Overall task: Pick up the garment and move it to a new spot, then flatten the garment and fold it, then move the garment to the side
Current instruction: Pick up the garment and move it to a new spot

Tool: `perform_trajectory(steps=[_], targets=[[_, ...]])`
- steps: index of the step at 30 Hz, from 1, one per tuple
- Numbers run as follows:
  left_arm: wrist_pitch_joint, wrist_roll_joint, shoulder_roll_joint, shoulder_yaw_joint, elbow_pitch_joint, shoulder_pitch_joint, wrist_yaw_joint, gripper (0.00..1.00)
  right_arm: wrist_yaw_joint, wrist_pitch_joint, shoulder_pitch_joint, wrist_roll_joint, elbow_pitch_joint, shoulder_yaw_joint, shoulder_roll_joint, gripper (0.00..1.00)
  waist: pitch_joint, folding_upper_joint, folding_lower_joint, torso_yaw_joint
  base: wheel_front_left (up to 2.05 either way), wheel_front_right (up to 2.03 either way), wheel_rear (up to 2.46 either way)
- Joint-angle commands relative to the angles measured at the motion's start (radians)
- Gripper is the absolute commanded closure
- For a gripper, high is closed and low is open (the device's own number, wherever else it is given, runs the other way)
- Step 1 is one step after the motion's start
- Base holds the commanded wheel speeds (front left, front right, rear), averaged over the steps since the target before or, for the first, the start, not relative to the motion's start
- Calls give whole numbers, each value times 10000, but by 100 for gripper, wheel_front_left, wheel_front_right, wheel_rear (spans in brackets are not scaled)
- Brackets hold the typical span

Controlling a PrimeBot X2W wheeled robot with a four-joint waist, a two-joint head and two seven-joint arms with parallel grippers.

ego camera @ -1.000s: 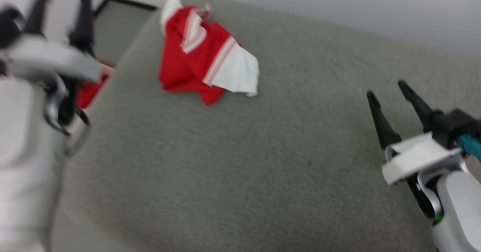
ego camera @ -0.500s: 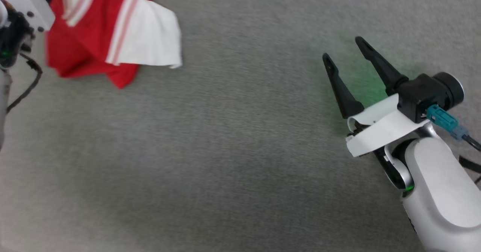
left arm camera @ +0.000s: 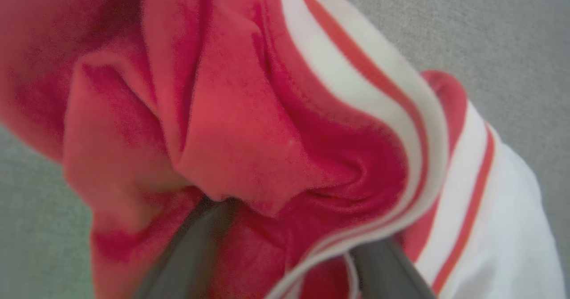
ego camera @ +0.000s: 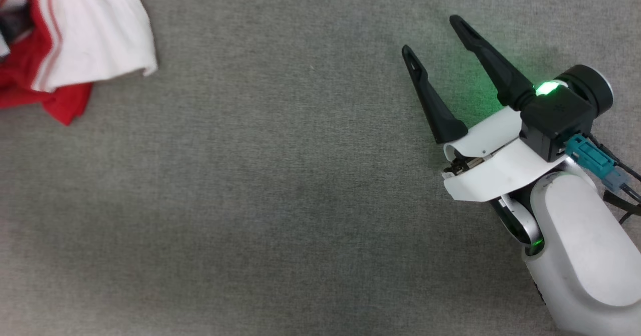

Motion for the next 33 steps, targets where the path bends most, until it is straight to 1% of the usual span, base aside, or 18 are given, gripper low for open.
perform_trajectory(steps=[1,8,9,10,11,17,25,29,30,33], targets=[[347,-3,-477,-396,519,824,62,0,-3,34,-98,-127,-178,4,52,0,529,0,1,-398,0,0,0],[735,-443,-1079,-727,932,1169,108,0,-3,291,113,-328,-771,-149,92,0,889,0,1,-438,0,0,0],[757,-457,-1118,-845,872,1190,110,24,-3,321,105,-368,-825,-153,98,0,903,0,1,-423,0,0,0],[697,-509,-1157,-903,818,1214,111,85,-3,367,83,-397,-873,-148,100,0,907,0,1,-402,0,0,0],[552,-571,-1165,-912,796,1218,113,100,-3,372,53,-418,-897,-146,99,0,893,0,1,-376,0,0,0],[-517,-888,-1015,-798,336,962,45,100,-3,298,19,-317,-776,-186,122,0,473,0,1,-190,0,0,0],[-2197,-1140,-784,-644,-100,300,4,100,-3,-175,489,-49,-138,-523,204,0,-772,0,1,4,0,0,0],[-2583,-1367,-623,-570,-420,-38,31,100,-3,-471,770,118,145,-971,346,0,-1361,0,1,-53,0,0,0],[-2583,-1367,-623,-570,-420,-38,31,100,-3,-471,770,118,145,-971,346,0,-1361,0,1,-53,0,0,0],[-2595,-1522,-936,-671,-783,-232,36,100,-3,-663,1023,239,265,-1359,467,0,-1713,0,1,-149,0,0,0]])
